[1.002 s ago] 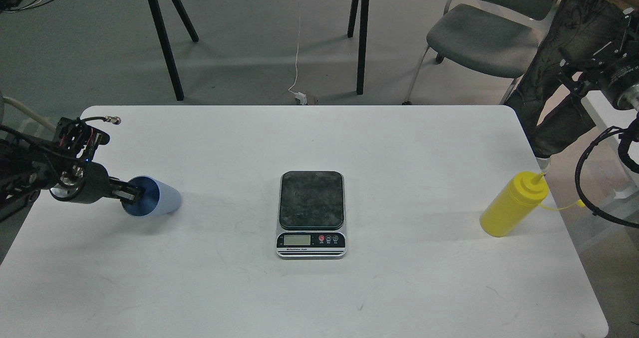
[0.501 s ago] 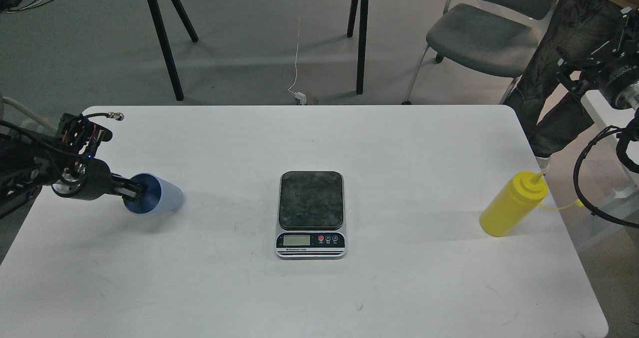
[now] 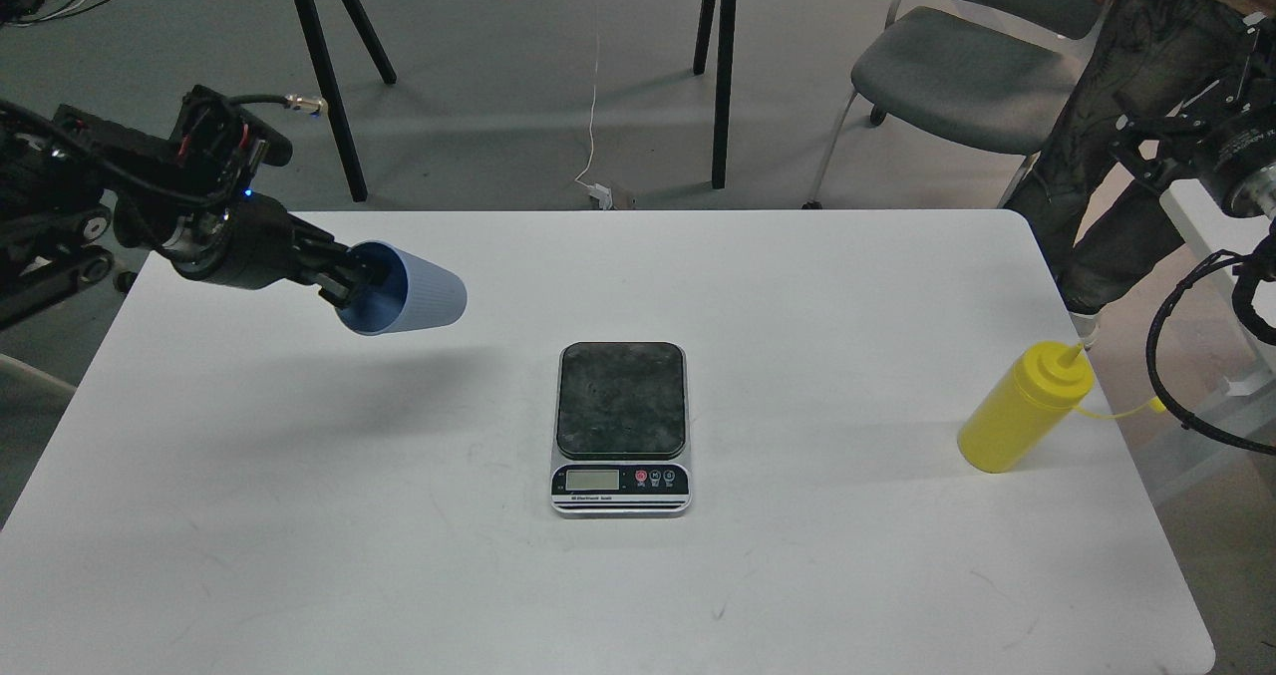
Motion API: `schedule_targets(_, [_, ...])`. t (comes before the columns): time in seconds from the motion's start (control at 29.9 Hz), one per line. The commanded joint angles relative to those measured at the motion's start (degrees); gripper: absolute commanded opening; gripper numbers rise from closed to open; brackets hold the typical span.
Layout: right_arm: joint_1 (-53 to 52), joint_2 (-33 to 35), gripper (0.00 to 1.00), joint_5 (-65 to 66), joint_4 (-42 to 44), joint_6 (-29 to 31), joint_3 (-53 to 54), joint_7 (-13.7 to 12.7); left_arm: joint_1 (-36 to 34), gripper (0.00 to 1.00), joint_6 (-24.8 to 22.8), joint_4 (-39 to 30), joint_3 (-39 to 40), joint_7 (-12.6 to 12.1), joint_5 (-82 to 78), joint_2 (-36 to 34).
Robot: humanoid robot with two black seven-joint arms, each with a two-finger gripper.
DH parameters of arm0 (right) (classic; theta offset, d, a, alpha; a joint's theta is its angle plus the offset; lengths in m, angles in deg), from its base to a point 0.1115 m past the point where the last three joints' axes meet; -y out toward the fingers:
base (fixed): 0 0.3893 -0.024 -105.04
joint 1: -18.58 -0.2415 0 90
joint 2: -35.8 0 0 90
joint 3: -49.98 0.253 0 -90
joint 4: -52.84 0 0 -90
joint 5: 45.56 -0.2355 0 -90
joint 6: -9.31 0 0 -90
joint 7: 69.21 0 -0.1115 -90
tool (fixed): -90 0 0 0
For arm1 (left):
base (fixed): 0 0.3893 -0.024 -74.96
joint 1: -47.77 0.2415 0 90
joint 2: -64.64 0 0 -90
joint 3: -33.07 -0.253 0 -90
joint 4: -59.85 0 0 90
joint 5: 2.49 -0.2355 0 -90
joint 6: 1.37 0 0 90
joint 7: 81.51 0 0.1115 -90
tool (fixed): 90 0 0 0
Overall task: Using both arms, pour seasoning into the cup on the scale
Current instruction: 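Lift the blue cup with the left gripper and carry it over the scale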
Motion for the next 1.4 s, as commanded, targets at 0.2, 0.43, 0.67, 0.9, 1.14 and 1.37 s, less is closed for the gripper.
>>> schedule_targets(0.2, [0.3,0.2,1.0,0.0,0.0,0.0,0.7,0.1,-8.8,0.05,0.0,-1.5,-6.4,0.0,-1.1,13.5])
schedule_targets(0.43, [1.0,0.6,1.0,-0.1,0.0,0.0,0.8,0.1,-9.3,0.06,0.0,-0.7,-10.5,0.0,-1.2,20.1])
schedule_targets(0.67, [1.1,0.2,1.0,-0.1,-0.1,0.0,1.1,0.1,-9.5,0.07,0.0,-0.1,-15.0,0.0,-2.8,23.0])
schedule_targets(0.9, [1.4,-0.2,1.0,-0.1,-0.1,0.0,1.3,0.2,-11.0,0.07,0.0,3.9,-15.6,0.0,-2.8,26.7])
schedule_targets(1.14, [1.5,-0.2,1.0,-0.1,0.0,0.0,1.4,0.1,-11.3,0.07,0.0,6.5,-15.7,0.0,-2.8,31.0])
schedule_targets(1.37, [1.5,0.0,1.0,-0.1,0.0,0.0,1.4,0.1,-11.3,0.07,0.0,7.8,-15.8,0.0,-2.8,33.0])
